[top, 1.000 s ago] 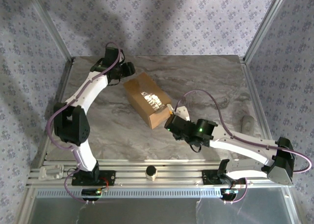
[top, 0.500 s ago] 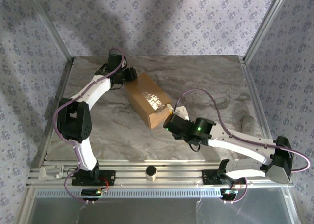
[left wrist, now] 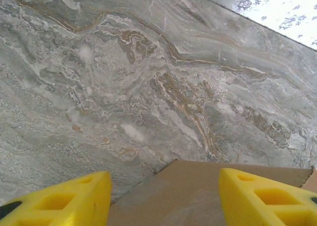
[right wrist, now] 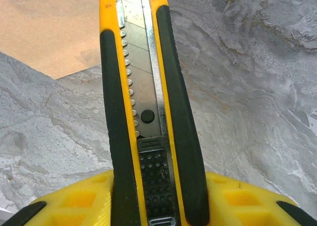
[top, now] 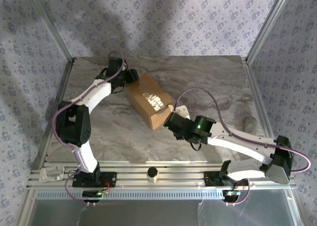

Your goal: Unpack the express box

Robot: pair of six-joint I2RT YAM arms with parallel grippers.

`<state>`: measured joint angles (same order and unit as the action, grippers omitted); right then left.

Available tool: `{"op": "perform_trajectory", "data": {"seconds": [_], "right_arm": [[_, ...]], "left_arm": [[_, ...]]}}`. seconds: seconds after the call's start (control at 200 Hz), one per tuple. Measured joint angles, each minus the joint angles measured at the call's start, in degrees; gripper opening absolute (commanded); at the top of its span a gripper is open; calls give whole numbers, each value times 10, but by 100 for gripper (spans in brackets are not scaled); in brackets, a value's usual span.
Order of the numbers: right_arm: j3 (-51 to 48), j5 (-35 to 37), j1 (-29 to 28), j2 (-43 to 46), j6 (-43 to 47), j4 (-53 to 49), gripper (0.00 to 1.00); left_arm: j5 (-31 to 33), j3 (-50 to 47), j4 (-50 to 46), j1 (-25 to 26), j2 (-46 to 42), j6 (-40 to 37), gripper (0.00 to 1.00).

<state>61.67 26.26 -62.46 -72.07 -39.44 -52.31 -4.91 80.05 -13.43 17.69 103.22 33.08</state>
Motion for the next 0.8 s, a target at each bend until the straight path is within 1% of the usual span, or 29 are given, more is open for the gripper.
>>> {"op": "perform_trajectory", "data": {"seconds": [0.245,0.8], "right_arm": [[18,-21,10,0,1,-19,0],[18,-27,10,0,-2,-28,0]], "left_arm": [[0,-5,2,1,-5,6,59],[0,-5,0,4,-5,7,59]]}}
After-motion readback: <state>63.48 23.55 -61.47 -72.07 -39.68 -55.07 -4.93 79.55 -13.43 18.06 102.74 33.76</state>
